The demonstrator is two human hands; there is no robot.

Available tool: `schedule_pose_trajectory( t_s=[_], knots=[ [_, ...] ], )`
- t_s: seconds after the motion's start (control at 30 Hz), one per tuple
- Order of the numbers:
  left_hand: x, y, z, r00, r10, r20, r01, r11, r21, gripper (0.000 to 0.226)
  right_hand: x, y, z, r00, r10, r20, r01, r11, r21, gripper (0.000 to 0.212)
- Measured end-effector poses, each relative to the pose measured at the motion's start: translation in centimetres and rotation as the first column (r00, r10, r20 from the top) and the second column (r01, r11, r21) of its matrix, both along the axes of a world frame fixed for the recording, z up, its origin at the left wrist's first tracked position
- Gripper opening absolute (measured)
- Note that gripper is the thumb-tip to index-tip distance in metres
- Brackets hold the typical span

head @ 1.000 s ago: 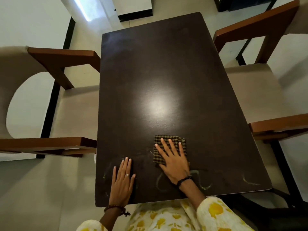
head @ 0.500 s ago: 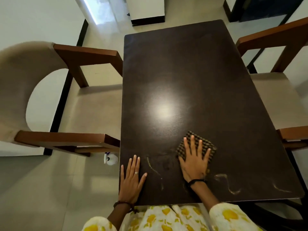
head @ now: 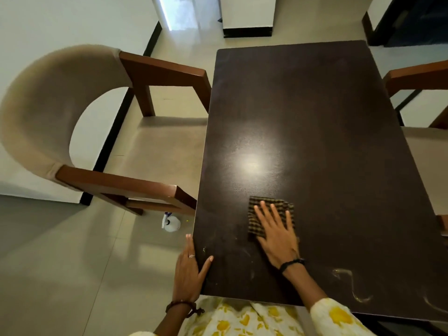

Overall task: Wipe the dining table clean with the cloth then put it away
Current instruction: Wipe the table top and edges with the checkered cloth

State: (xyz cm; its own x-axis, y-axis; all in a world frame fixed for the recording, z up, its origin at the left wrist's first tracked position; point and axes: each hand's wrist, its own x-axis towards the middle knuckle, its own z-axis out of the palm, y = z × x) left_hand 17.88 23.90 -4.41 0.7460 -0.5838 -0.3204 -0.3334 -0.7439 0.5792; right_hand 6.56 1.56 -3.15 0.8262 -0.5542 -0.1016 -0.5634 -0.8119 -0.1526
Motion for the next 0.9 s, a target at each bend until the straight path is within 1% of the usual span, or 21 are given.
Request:
schedule_pose_trajectory(
  t_s=[0.07, 0.1, 0.17, 0.23, 0.4, 0.5, 0.63, 0.7, 0.77, 0.9],
  knots=[
    [-0.4, -0.4, 0.9, 0.991, 0.082, -0.108, -0.087, 0.995, -0.049, 0.083, -0.4, -0.7, 0.1, 0.994, -0.107, -0.016, 0.107, 0.994, 0.019, 0.072],
    [-0.5, -0.6, 1.2, 0.985, 0.107, -0.138, -0.116, 0.992, -0.058, 0.082, -0.1, -0.5, 0.1, 0.99, -0.139, -0.033, 0.14, 0.99, 0.031, 0.072],
    [-0.5, -0.7, 1.3, 0.976, 0.129, -0.177, -0.147, 0.984, -0.096, 0.081, 1.0, 0.5, 0.0, 0.986, -0.159, -0.053, 0.161, 0.986, 0.047, 0.074],
    [-0.3, -0.6, 1.3, 0.974, 0.119, -0.192, -0.146, 0.98, -0.132, 0.082, 2.5, 1.8, 0.0, 0.989, -0.138, -0.06, 0.141, 0.989, 0.052, 0.076],
    [-0.1, -0.5, 1.1, 0.974, 0.121, -0.193, -0.148, 0.98, -0.134, 0.081, 7.2, 4.8, 0.1, 0.998, 0.01, -0.064, -0.005, 0.997, 0.078, 0.089],
    [0.0, -0.6, 1.3, 0.973, 0.132, -0.187, -0.154, 0.982, -0.107, 0.081, 10.1, 6.1, 0.1, 0.993, 0.087, -0.084, -0.078, 0.992, 0.103, 0.084],
    [0.2, -0.7, 1.2, 0.973, 0.119, -0.198, -0.135, 0.989, -0.067, 0.084, 11.7, 7.1, 0.3, 0.966, 0.244, -0.082, -0.233, 0.964, 0.128, 0.075],
    [0.4, -0.6, 1.0, 0.95, 0.127, -0.284, -0.156, 0.984, -0.081, 0.087, 11.4, 7.0, 0.2, 0.936, 0.34, -0.086, -0.33, 0.937, 0.119, 0.072],
    [0.5, -0.5, 0.9, 0.913, 0.161, -0.374, -0.215, 0.971, -0.107, 0.09, 10.9, 6.6, 0.2, 0.901, 0.425, -0.088, -0.412, 0.901, 0.135, 0.069],
    [0.4, -0.7, 0.9, 0.88, 0.196, -0.432, -0.266, 0.958, -0.107, 0.089, 9.4, 5.4, -0.2, 0.773, 0.632, -0.057, -0.617, 0.77, 0.161, 0.068]
  ],
)
